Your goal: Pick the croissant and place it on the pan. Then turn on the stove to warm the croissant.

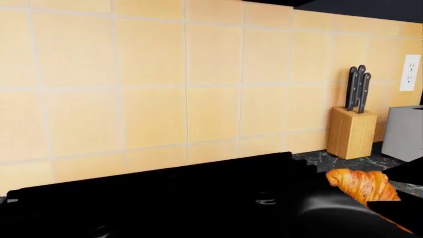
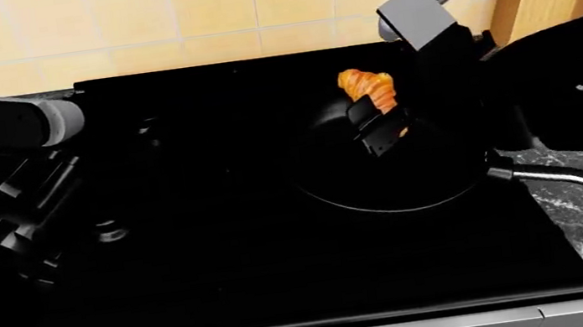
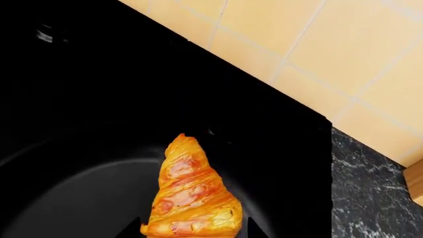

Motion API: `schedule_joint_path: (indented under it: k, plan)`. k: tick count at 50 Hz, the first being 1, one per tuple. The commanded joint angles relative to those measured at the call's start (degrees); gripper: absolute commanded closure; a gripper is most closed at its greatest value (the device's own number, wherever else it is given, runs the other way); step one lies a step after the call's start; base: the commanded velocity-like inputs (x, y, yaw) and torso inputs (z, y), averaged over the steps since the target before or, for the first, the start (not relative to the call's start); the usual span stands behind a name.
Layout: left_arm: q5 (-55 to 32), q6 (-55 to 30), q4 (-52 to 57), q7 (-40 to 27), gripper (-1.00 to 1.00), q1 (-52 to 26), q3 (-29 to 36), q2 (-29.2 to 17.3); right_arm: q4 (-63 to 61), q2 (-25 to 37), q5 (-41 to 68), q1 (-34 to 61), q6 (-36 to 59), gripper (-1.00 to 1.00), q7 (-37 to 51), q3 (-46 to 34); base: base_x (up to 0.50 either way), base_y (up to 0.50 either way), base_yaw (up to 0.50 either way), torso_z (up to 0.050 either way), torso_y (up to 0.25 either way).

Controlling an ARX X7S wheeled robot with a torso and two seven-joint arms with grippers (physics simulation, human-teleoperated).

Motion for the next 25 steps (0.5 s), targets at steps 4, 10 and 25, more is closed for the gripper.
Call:
schedule_joint_path:
  k: [4,10,25]
  plan:
    - [-0.4,-0.2,0.1,-0.5,-1.00,-0.7,0.4,-0.3,1.7,-0.8,-2.0,-0.2,-0.2,1.00,-2.7,-1.8,0.00,0.00,0.00,0.000,0.000]
    - [-0.3,-0.1,0.0,-0.7,-1.00,-0.7,0.5,-0.4,2.5,-1.2,-2.8,-0.1,-0.7,1.00,-4.1,-2.7,0.00,0.00,0.00,0.000,0.000]
    - [0.0,0.4,-0.4,-0.6,-1.00,-1.0,0.9,-0.8,5.2,-2.3,-5.2,0.8,-0.5,1.00,-7.1,-5.7,0.00,0.00,0.00,0.000,0.001]
